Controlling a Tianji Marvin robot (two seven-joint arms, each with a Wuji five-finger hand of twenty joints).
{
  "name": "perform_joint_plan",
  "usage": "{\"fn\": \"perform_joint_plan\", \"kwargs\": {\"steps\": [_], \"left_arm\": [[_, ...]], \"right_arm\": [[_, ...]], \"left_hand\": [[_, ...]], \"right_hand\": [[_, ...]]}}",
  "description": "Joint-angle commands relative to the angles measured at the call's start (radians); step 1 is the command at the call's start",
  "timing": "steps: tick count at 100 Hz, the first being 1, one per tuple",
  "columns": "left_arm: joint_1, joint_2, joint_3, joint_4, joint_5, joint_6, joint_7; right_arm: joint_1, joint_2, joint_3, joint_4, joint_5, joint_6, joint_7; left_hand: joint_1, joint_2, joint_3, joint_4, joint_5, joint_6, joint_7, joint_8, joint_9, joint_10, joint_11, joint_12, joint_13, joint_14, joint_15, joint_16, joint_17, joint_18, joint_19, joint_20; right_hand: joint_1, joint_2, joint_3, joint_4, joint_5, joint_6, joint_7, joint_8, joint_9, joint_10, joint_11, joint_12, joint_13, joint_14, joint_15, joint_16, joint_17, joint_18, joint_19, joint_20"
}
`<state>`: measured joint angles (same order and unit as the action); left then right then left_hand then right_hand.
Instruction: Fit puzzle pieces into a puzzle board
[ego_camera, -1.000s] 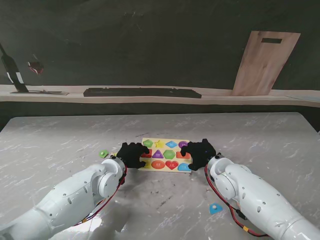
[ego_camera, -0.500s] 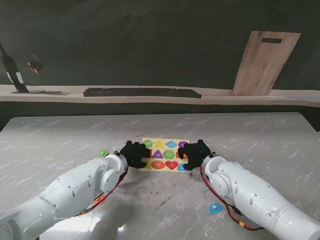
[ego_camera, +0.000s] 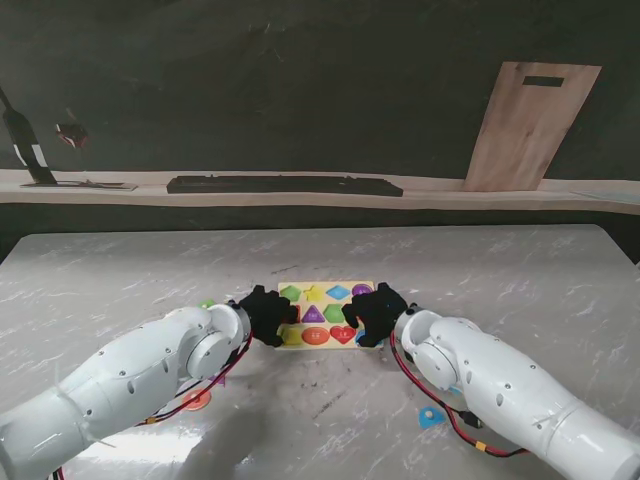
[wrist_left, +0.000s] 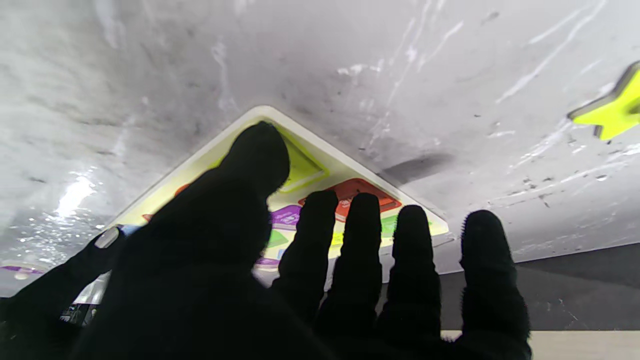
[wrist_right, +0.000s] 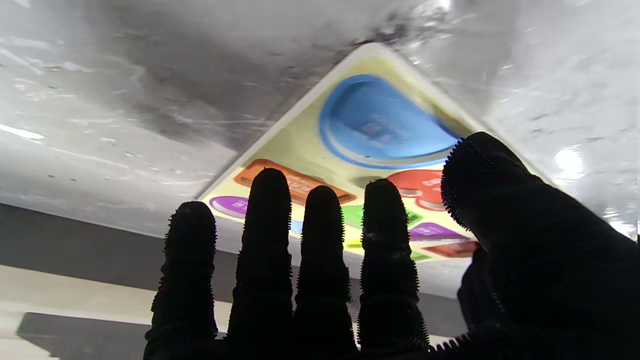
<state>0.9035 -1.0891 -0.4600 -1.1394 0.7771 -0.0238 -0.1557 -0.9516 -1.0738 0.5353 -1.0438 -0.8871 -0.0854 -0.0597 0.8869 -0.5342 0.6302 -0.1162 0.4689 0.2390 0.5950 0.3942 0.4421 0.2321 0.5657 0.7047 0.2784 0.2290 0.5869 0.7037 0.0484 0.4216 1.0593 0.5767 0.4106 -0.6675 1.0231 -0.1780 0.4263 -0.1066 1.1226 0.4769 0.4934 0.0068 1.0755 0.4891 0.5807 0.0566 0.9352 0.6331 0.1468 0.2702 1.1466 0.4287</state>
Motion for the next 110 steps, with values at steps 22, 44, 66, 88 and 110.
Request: {"fn": "perform_joint_plan", "kwargs": {"steps": [22,44,66,88,110], "left_arm": [[0.091,0.038,-0.013,-0.049,0.030,0.001,-0.067],[0.120,0.050,-0.044,-0.079,0.050,0.010,-0.091],[0.159,0.067,-0.096,-0.131,0.086,0.004,-0.138],[0.211,0.080,-0.158,-0.178,0.131,0.006,-0.170],[0.259,0.086,-0.218,-0.219,0.177,-0.007,-0.180]], "right_arm": [[-0.088,0.021,0.011,-0.043,-0.022,-0.044,0.062],[-0.117,0.025,0.044,-0.072,-0.001,-0.040,0.110],[-0.138,0.028,0.066,-0.103,0.038,-0.047,0.172],[-0.185,0.035,0.107,-0.159,0.076,-0.043,0.237],[-0.235,0.042,0.149,-0.211,0.081,-0.030,0.277]], "left_hand": [[0.027,-0.015,-0.024,-0.062,0.166,-0.119,0.394,0.079,0.026,-0.003,0.014,0.015,0.013,-0.022,0.022,0.024,-0.005,-0.115,0.025,-0.006],[0.036,0.007,-0.045,-0.066,0.193,-0.120,0.437,0.087,0.051,-0.003,0.021,0.016,0.021,-0.018,0.028,0.027,0.001,-0.114,0.032,-0.004],[0.048,0.033,-0.101,-0.059,0.224,-0.127,0.486,0.080,0.082,-0.005,0.020,0.010,0.033,-0.014,0.032,0.028,0.006,-0.112,0.039,-0.004],[0.049,0.054,-0.123,-0.059,0.236,-0.134,0.514,0.094,0.095,0.000,0.015,0.006,0.037,-0.011,0.030,0.027,0.006,-0.110,0.039,-0.004],[0.059,0.066,-0.147,-0.056,0.241,-0.137,0.527,0.101,0.105,-0.001,0.011,0.001,0.042,-0.009,0.030,0.027,0.007,-0.109,0.040,-0.004]], "right_hand": [[0.041,-0.022,0.037,-0.034,0.125,-0.127,-0.037,-0.119,0.039,0.003,0.015,0.012,0.026,0.002,0.025,0.004,0.005,0.029,0.031,0.004],[0.045,-0.012,0.031,-0.040,0.127,-0.128,-0.027,-0.131,0.068,0.004,0.010,0.010,0.064,0.012,0.024,0.003,0.029,0.043,0.032,0.004],[0.058,-0.001,0.028,-0.045,0.135,-0.137,-0.011,-0.146,0.099,0.005,-0.011,0.003,0.110,0.025,0.001,-0.008,0.054,0.060,0.029,0.002],[0.069,0.035,0.010,-0.050,0.136,-0.137,0.009,-0.172,0.116,0.010,-0.021,0.001,0.195,0.045,-0.026,-0.023,0.099,0.077,0.037,0.001],[0.073,0.062,0.001,-0.048,0.137,-0.132,0.018,-0.182,0.120,0.019,-0.033,-0.003,0.252,0.062,-0.052,-0.042,0.123,0.085,0.046,-0.002]]}}
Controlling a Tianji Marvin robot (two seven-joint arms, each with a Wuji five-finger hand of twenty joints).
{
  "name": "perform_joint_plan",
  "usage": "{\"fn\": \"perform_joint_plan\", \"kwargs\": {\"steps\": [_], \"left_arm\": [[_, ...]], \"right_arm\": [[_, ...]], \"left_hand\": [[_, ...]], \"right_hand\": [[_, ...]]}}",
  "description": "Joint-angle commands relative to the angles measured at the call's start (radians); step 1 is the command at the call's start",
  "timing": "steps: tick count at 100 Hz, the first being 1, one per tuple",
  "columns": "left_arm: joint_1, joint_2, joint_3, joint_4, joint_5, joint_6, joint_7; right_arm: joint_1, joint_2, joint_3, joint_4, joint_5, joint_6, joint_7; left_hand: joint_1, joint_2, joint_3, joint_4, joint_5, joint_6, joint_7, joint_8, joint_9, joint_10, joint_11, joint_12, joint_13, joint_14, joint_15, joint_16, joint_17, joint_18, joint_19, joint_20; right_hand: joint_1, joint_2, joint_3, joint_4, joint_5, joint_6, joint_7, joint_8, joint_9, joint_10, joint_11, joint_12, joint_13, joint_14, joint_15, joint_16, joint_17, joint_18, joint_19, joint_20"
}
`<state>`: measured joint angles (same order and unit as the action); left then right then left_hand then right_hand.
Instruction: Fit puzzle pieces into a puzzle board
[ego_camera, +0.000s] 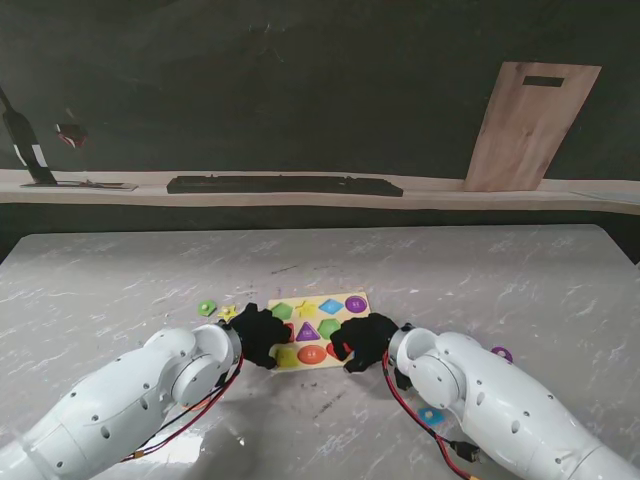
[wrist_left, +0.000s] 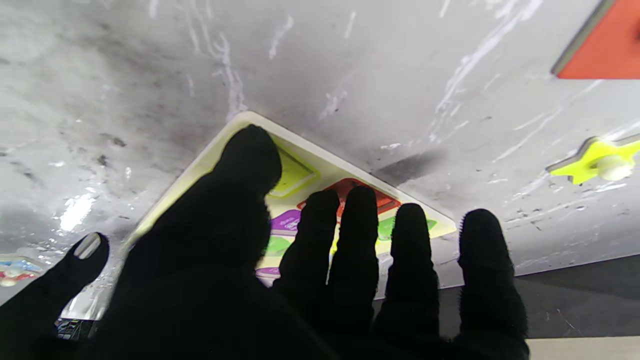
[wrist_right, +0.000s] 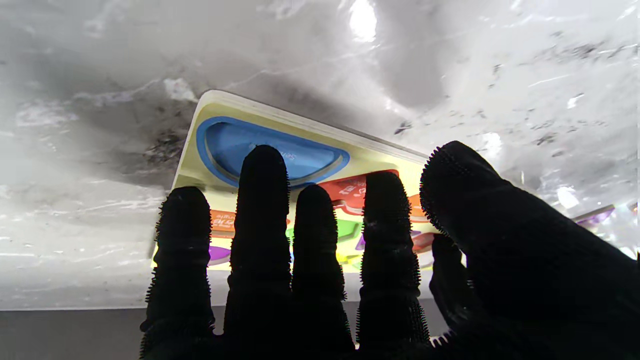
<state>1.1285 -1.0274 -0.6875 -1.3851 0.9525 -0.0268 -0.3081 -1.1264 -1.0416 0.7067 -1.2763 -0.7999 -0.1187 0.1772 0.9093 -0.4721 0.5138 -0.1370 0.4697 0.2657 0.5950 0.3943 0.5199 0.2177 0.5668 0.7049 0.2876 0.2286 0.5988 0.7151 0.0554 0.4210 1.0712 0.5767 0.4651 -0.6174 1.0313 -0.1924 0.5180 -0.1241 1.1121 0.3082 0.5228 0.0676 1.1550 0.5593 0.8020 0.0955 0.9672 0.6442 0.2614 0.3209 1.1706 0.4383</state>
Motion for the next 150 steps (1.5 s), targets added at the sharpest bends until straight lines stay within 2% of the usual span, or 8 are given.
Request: {"fn": "perform_joint_plan", "kwargs": {"steps": [1,21,26,71,115,124,140,150], "left_arm": [[0.036,0.025,0.007,0.025,0.003,-0.004,-0.028],[0.061,0.028,-0.017,-0.002,0.004,-0.005,-0.051],[0.066,0.028,-0.020,-0.009,0.001,-0.005,-0.058],[0.137,0.029,-0.073,-0.077,-0.028,-0.011,-0.078],[0.188,0.030,-0.123,-0.116,0.024,-0.018,-0.072],[0.192,0.029,-0.126,-0.116,0.030,-0.017,-0.062],[0.195,0.027,-0.129,-0.111,0.036,-0.007,-0.046],[0.197,0.025,-0.130,-0.108,0.040,-0.002,-0.035]], "right_arm": [[-0.062,0.011,-0.021,0.019,-0.005,0.005,0.042],[-0.101,0.017,0.011,-0.021,0.000,0.011,0.074],[-0.113,0.019,0.022,-0.033,-0.005,0.010,0.079],[-0.211,0.030,0.122,-0.116,-0.056,-0.002,0.098],[-0.291,0.039,0.168,-0.195,-0.031,0.000,0.162],[-0.301,0.039,0.175,-0.205,-0.036,0.002,0.161],[-0.321,0.038,0.191,-0.225,-0.040,0.018,0.163],[-0.331,0.038,0.198,-0.234,-0.042,0.022,0.163]], "left_hand": [[0.037,0.005,-0.031,-0.035,0.241,-0.164,0.528,0.101,0.028,0.014,0.010,0.001,0.032,-0.008,0.018,0.016,0.000,-0.109,0.028,-0.004],[0.045,0.017,-0.049,-0.033,0.249,-0.162,0.536,0.105,0.036,0.014,0.008,-0.002,0.035,-0.007,0.018,0.017,0.000,-0.109,0.028,-0.004],[0.069,0.031,-0.099,-0.025,0.251,-0.161,0.538,0.104,0.039,0.014,0.006,-0.004,0.035,-0.007,0.017,0.018,0.000,-0.109,0.028,-0.004],[0.077,0.050,-0.116,-0.022,0.268,-0.153,0.554,0.108,0.056,0.013,0.011,-0.002,0.043,-0.007,0.018,0.019,0.002,-0.108,0.029,-0.004],[0.082,0.062,-0.144,-0.020,0.240,-0.161,0.530,0.105,0.049,0.015,-0.002,-0.008,0.039,-0.006,0.009,0.015,0.002,-0.108,0.028,-0.004],[0.095,0.070,-0.174,-0.013,0.218,-0.168,0.463,0.115,0.041,0.019,-0.011,-0.014,0.035,-0.006,0.003,0.013,0.001,-0.109,0.027,-0.004],[0.096,0.083,-0.204,-0.007,0.181,-0.160,0.304,0.045,0.015,0.025,-0.043,-0.037,0.019,-0.005,-0.014,0.003,-0.006,-0.112,0.019,-0.007],[0.104,0.095,-0.233,-0.001,0.167,-0.150,0.226,0.047,0.001,0.029,-0.061,-0.065,0.013,-0.005,-0.024,-0.006,-0.010,-0.112,0.015,-0.007]], "right_hand": [[0.018,0.012,-0.008,-0.034,0.045,-0.115,0.029,-0.013,0.091,-0.042,-0.113,-0.073,0.031,0.024,-0.084,-0.053,0.009,0.034,0.022,-0.011],[0.018,0.023,-0.014,-0.032,0.050,-0.105,0.029,-0.017,0.101,-0.031,-0.123,-0.077,0.052,0.033,-0.091,-0.061,0.018,0.039,0.027,-0.015],[0.018,0.023,-0.014,-0.031,0.051,-0.104,0.028,-0.018,0.102,-0.030,-0.124,-0.077,0.055,0.033,-0.091,-0.061,0.019,0.040,0.028,-0.015],[0.014,0.027,-0.018,-0.030,0.054,-0.103,0.023,-0.019,0.111,-0.025,-0.128,-0.079,0.058,0.033,-0.088,-0.062,0.014,0.038,0.029,-0.020],[0.012,0.026,-0.020,-0.031,0.059,-0.101,0.019,-0.019,0.116,-0.020,-0.132,-0.079,0.066,0.034,-0.082,-0.061,0.011,0.039,0.031,-0.021],[0.010,0.025,-0.020,-0.031,0.059,-0.100,0.018,-0.019,0.116,-0.020,-0.133,-0.080,0.066,0.034,-0.082,-0.061,0.010,0.040,0.031,-0.021],[0.005,0.025,-0.019,-0.030,0.059,-0.096,0.014,-0.019,0.118,-0.016,-0.133,-0.079,0.068,0.038,-0.079,-0.060,0.010,0.041,0.032,-0.021],[0.002,0.025,-0.020,-0.030,0.060,-0.096,0.013,-0.019,0.118,-0.016,-0.133,-0.079,0.068,0.040,-0.079,-0.060,0.009,0.043,0.033,-0.021]]}}
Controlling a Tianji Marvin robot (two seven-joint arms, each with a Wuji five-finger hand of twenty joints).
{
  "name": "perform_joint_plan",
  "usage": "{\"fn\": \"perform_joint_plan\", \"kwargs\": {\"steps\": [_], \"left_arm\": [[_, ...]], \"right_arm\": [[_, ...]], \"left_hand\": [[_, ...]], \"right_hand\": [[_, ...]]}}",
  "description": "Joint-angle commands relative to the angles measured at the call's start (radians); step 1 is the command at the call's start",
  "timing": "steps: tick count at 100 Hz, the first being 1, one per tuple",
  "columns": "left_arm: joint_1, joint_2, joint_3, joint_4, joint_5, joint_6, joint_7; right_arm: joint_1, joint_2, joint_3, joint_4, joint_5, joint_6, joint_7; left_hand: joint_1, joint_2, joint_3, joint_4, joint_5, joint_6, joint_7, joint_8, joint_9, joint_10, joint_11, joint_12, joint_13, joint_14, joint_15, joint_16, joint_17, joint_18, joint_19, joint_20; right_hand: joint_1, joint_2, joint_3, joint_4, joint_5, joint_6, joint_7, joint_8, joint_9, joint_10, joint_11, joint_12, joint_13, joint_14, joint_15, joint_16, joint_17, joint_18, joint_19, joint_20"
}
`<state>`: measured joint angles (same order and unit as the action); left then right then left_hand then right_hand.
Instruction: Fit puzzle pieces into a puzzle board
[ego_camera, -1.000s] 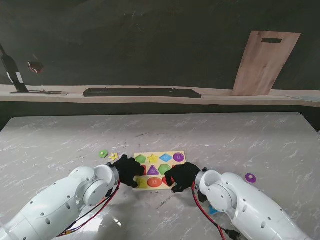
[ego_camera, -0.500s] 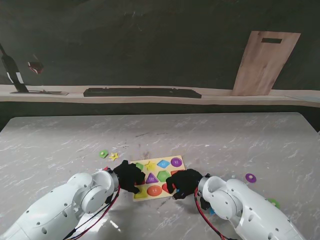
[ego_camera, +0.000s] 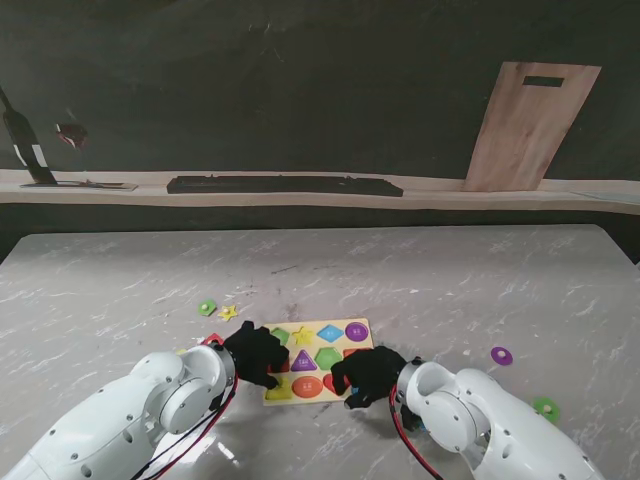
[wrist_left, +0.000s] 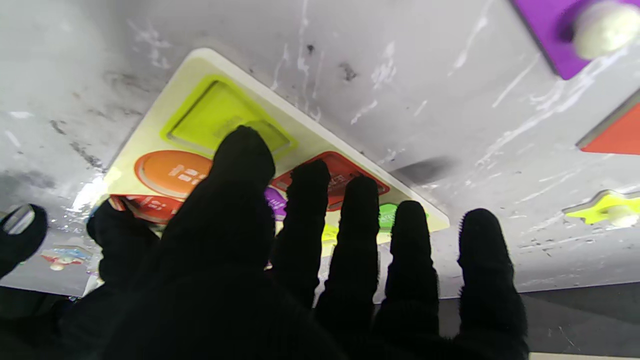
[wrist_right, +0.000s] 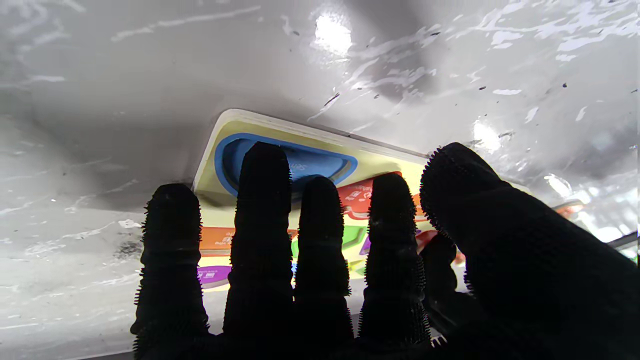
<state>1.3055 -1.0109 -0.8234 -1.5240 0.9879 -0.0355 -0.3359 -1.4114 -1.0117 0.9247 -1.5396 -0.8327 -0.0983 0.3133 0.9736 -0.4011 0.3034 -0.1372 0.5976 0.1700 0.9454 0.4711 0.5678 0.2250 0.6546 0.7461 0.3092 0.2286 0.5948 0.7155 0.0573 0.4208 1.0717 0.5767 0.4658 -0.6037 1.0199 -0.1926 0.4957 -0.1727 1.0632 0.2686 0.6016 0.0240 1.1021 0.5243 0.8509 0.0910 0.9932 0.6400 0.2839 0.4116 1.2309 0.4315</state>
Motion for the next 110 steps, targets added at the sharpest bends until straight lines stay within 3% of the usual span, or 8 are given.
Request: {"fn": "perform_joint_plan", "kwargs": {"steps": [1,33,62,95,110], "left_arm": [[0.020,0.009,0.006,0.031,0.005,0.007,-0.007],[0.032,0.006,-0.006,0.027,0.000,0.008,0.008],[0.058,-0.008,-0.038,0.030,-0.001,-0.023,0.114],[0.094,-0.015,-0.082,0.001,0.007,-0.034,0.156],[0.122,-0.019,-0.108,-0.015,0.022,-0.035,0.192]], "right_arm": [[-0.046,0.008,-0.019,0.029,-0.009,0.002,0.027],[-0.040,0.003,-0.023,0.041,-0.036,-0.006,-0.020],[-0.056,-0.004,0.000,0.025,-0.132,-0.075,-0.134],[-0.076,-0.014,0.033,-0.007,-0.157,-0.110,-0.210],[-0.085,-0.018,0.048,-0.016,-0.170,-0.116,-0.245]], "left_hand": [[0.039,0.025,-0.023,0.000,0.039,-0.054,-0.127,-0.031,-0.047,0.022,-0.149,-0.107,-0.008,-0.005,-0.020,-0.006,-0.012,-0.111,0.014,-0.007],[0.023,0.036,-0.043,0.003,0.044,-0.061,-0.144,-0.022,-0.051,0.024,-0.153,-0.114,-0.012,-0.005,-0.024,-0.009,-0.014,-0.112,0.012,-0.007],[0.008,0.036,-0.046,0.008,0.054,-0.054,-0.155,-0.019,-0.034,0.024,-0.135,-0.110,0.005,-0.003,-0.004,0.001,-0.001,-0.100,0.020,-0.004],[-0.024,0.061,-0.040,0.012,0.042,-0.048,-0.196,-0.031,-0.042,0.027,-0.142,-0.116,-0.003,0.000,-0.011,-0.003,-0.005,-0.096,0.020,-0.005],[-0.071,0.105,-0.014,0.037,0.007,-0.050,-0.301,-0.042,-0.055,0.028,-0.155,-0.125,-0.012,-0.002,-0.024,-0.011,-0.008,-0.093,0.016,-0.009]], "right_hand": [[0.001,0.011,-0.008,-0.029,0.082,-0.048,0.061,0.021,0.039,0.027,-0.080,-0.044,0.018,0.044,-0.105,-0.056,-0.013,-0.048,-0.028,-0.014],[0.006,0.012,-0.007,-0.028,0.075,-0.052,0.059,0.025,0.024,0.024,-0.082,-0.044,-0.020,0.031,-0.110,-0.054,-0.030,-0.055,-0.035,-0.016],[0.013,0.010,-0.007,-0.027,0.069,-0.059,0.062,0.027,0.020,0.018,-0.088,-0.047,-0.022,0.028,-0.110,-0.052,-0.034,-0.055,-0.038,-0.015],[0.005,0.016,-0.012,-0.025,0.060,-0.061,0.057,0.026,0.019,0.013,-0.094,-0.049,-0.016,0.023,-0.117,-0.054,-0.036,-0.057,-0.045,-0.017],[0.005,0.019,-0.011,-0.022,0.049,-0.066,0.052,0.028,0.015,0.010,-0.102,-0.052,-0.018,0.026,-0.132,-0.060,-0.040,-0.059,-0.054,-0.021]]}}
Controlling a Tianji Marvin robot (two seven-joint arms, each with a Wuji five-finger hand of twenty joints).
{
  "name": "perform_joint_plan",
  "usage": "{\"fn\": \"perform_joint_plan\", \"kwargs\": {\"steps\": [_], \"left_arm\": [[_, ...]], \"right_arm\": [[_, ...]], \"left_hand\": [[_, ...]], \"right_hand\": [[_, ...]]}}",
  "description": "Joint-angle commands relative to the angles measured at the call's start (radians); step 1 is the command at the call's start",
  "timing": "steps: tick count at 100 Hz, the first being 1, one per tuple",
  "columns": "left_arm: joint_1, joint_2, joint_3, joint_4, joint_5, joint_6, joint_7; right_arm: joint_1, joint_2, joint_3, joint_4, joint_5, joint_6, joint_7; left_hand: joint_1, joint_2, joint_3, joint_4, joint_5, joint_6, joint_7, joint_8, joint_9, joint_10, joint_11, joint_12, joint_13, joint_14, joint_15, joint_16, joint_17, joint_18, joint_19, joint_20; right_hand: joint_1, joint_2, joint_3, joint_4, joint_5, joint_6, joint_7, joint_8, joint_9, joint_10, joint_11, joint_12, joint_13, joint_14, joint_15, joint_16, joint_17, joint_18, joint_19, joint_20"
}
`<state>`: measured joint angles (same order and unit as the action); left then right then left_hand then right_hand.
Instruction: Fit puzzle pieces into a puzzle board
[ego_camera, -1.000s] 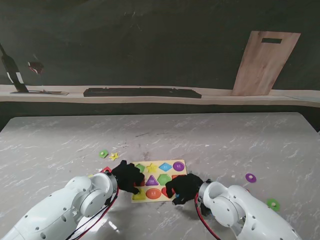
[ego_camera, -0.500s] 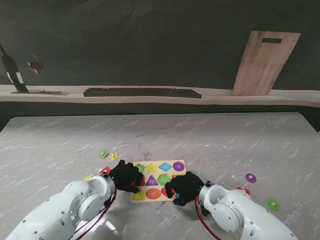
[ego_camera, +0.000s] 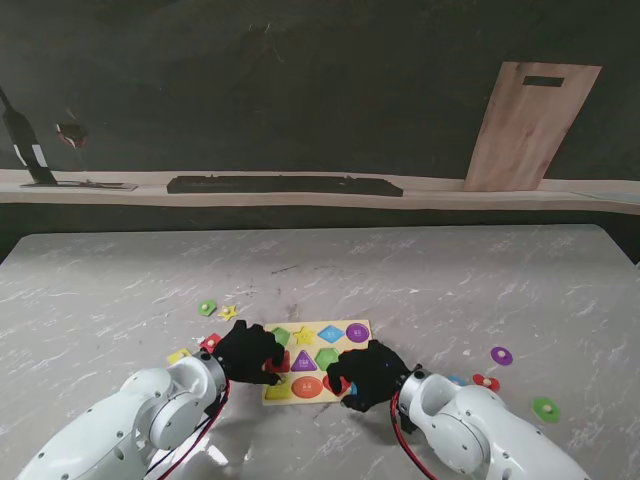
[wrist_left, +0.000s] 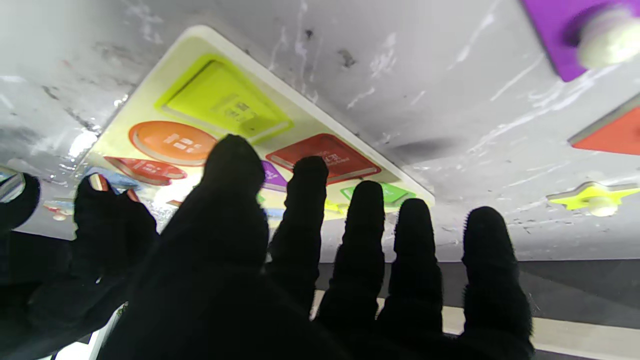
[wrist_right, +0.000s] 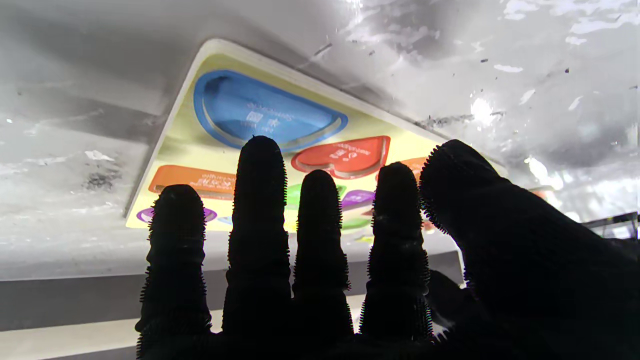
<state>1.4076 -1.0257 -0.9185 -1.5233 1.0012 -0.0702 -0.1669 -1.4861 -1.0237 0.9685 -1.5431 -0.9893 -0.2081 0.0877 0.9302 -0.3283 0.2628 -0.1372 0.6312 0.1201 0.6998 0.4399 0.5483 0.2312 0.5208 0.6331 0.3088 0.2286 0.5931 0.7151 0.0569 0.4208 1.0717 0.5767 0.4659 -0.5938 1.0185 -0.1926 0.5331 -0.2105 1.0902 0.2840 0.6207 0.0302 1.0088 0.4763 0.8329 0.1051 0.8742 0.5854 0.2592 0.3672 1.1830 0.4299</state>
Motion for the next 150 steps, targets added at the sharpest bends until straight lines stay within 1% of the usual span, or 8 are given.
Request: {"fn": "perform_joint_plan", "kwargs": {"steps": [1,20,29,49,63,83,109,150], "left_arm": [[0.022,-0.004,-0.016,-0.017,0.010,-0.001,0.026],[0.075,-0.017,-0.069,-0.038,0.017,-0.004,0.127],[0.105,-0.027,-0.100,-0.050,-0.007,-0.001,0.174],[0.168,-0.065,-0.152,-0.066,-0.121,0.041,0.309],[0.201,-0.094,-0.183,-0.067,-0.248,0.034,0.373],[0.233,-0.108,-0.213,-0.088,-0.347,0.022,0.368],[0.233,-0.107,-0.213,-0.088,-0.344,0.012,0.366],[0.224,-0.104,-0.219,-0.076,-0.478,-0.061,0.276]], "right_arm": [[-0.011,-0.007,0.005,-0.014,-0.015,-0.006,-0.022],[-0.034,-0.012,0.043,-0.027,-0.037,-0.009,-0.071],[-0.052,-0.014,0.078,-0.037,-0.033,-0.024,-0.083],[-0.120,-0.009,0.201,-0.098,-0.002,-0.069,0.001],[-0.178,-0.002,0.293,-0.126,-0.065,-0.111,0.009],[-0.255,0.009,0.409,-0.137,-0.189,-0.175,-0.019],[-0.312,0.022,0.486,-0.114,-0.304,-0.229,-0.086],[-0.344,0.034,0.511,-0.103,-0.367,-0.299,-0.133]], "left_hand": [[-0.032,0.037,0.030,0.039,-0.031,0.001,-0.064,-0.011,-0.038,0.022,-0.023,-0.013,-0.014,-0.001,-0.025,-0.012,-0.009,-0.093,0.015,-0.009],[-0.110,0.063,0.082,0.068,-0.134,0.031,-0.195,-0.041,-0.087,0.020,-0.085,-0.077,-0.037,-0.005,-0.086,-0.068,-0.022,-0.088,-0.025,-0.031],[-0.140,0.058,0.072,0.065,-0.171,0.045,-0.230,-0.058,-0.118,0.021,-0.129,-0.136,-0.052,-0.006,-0.129,-0.111,-0.030,-0.093,-0.094,-0.069],[-0.164,0.052,0.019,0.064,-0.193,0.051,-0.269,-0.079,-0.152,0.024,-0.168,-0.193,-0.080,-0.007,-0.183,-0.159,-0.047,-0.095,-0.159,-0.106],[-0.161,0.037,-0.014,0.067,-0.174,0.047,-0.284,-0.086,-0.143,0.024,-0.181,-0.213,-0.076,-0.008,-0.204,-0.178,-0.052,-0.090,-0.190,-0.124],[-0.157,0.039,-0.021,0.069,-0.167,0.041,-0.303,-0.090,-0.145,0.020,-0.194,-0.219,-0.081,-0.018,-0.227,-0.191,-0.063,-0.093,-0.223,-0.138],[-0.155,0.042,-0.030,0.069,-0.160,0.039,-0.308,-0.087,-0.144,0.017,-0.195,-0.214,-0.079,-0.021,-0.235,-0.190,-0.061,-0.086,-0.228,-0.134],[-0.216,-0.011,-0.021,0.075,-0.185,0.018,-0.331,-0.088,-0.149,-0.007,-0.215,-0.216,-0.066,-0.042,-0.267,-0.195,-0.053,-0.112,-0.274,-0.132]], "right_hand": [[0.004,0.010,-0.010,-0.022,0.009,-0.030,0.023,0.012,-0.005,0.003,-0.009,-0.005,0.000,0.012,-0.014,-0.006,-0.015,-0.014,-0.007,-0.020],[-0.053,0.056,-0.020,0.019,-0.053,-0.014,-0.057,0.059,-0.037,-0.001,-0.037,-0.014,-0.028,0.030,-0.080,-0.033,-0.022,-0.020,-0.018,-0.033],[-0.122,0.087,-0.024,0.120,-0.101,0.019,-0.139,0.163,-0.051,-0.013,-0.042,-0.015,-0.063,0.023,-0.114,-0.042,-0.025,-0.025,-0.019,-0.036],[-0.095,0.038,0.007,0.119,-0.214,0.047,-0.193,0.185,-0.084,-0.065,-0.078,-0.029,-0.156,-0.032,-0.160,-0.048,-0.037,-0.065,-0.053,-0.039],[-0.114,-0.080,0.074,0.109,-0.239,0.045,-0.194,0.198,-0.098,-0.087,-0.083,-0.030,-0.165,-0.051,-0.176,-0.047,-0.035,-0.082,-0.069,-0.025],[-0.095,-0.237,0.194,0.124,-0.223,0.035,-0.147,0.234,-0.089,-0.111,-0.041,-0.013,-0.150,-0.102,-0.113,-0.004,0.013,-0.120,-0.065,0.021],[-0.085,-0.253,0.192,0.097,-0.155,-0.053,-0.130,0.253,-0.075,-0.125,0.044,0.022,-0.144,-0.143,0.039,0.094,0.047,-0.144,-0.042,0.095],[-0.108,-0.248,0.194,0.076,-0.081,-0.041,-0.105,0.251,-0.006,-0.136,0.074,0.041,-0.087,-0.149,0.089,0.123,0.094,-0.144,-0.019,0.131]]}}
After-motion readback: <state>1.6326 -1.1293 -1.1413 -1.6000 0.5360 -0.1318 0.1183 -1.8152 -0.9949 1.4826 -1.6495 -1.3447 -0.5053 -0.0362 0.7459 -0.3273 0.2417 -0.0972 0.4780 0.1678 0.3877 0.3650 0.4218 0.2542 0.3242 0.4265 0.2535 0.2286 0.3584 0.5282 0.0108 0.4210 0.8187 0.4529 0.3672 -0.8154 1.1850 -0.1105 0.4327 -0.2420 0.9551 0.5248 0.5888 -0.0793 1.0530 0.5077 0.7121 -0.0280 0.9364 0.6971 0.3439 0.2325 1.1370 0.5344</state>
